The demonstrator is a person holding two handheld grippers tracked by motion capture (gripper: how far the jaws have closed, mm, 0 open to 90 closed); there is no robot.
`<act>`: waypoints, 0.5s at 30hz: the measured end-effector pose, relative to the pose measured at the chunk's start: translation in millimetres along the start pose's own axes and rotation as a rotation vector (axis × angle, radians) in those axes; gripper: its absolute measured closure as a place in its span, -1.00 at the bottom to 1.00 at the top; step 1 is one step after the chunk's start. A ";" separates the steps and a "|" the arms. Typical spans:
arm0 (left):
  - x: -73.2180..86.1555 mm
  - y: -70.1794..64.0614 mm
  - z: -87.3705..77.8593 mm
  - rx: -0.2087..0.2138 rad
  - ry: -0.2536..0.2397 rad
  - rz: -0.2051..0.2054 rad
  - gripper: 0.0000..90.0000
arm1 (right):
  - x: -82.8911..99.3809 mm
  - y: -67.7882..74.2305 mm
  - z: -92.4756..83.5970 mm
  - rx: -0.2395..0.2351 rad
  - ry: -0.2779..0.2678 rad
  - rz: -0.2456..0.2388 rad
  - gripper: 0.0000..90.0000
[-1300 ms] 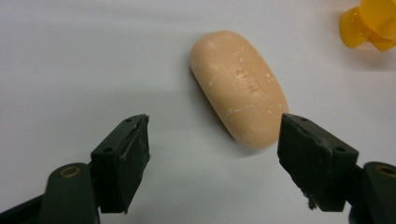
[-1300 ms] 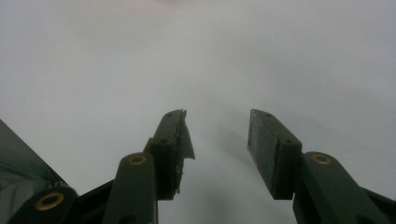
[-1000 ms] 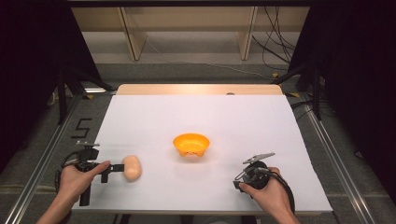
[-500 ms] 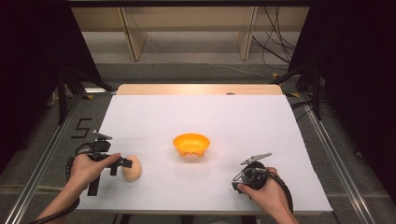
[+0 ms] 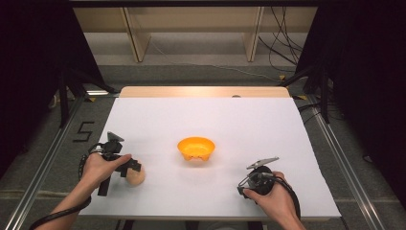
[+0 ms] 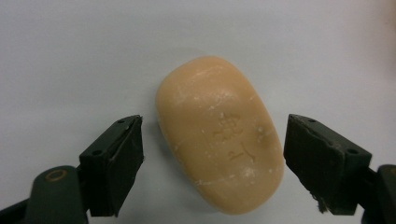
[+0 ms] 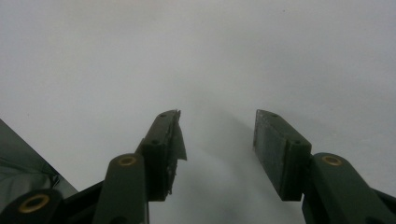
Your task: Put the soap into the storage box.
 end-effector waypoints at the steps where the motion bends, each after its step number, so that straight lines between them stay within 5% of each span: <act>1: -0.8 1.3 -0.7 -0.013 0.031 0.028 -0.56 | -0.1 0.4 0.3 -0.001 0.000 -0.001 0.13; 6: -1.8 -1.2 2.6 -0.028 0.050 0.034 -0.56 | 0.3 0.7 3.0 -0.011 0.001 -0.008 0.13; 7: -1.8 -3.9 5.7 -0.032 0.028 0.003 -0.56 | 0.3 1.2 3.1 -0.014 0.006 -0.003 0.13; 15: -5.7 -7.5 12.9 -0.047 0.068 0.032 -0.61 | 2.6 0.9 6.0 -0.020 0.032 0.007 0.11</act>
Point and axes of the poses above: each handheld gripper's, and its own axes: z roughly forward along the jaws, x roughly out of its underside, y roughly to its left, the point moved 3 cm from there along z, roughly forward along the jaws, and after that the axes turned 15 degrees about -z, right-handed, at the moved point
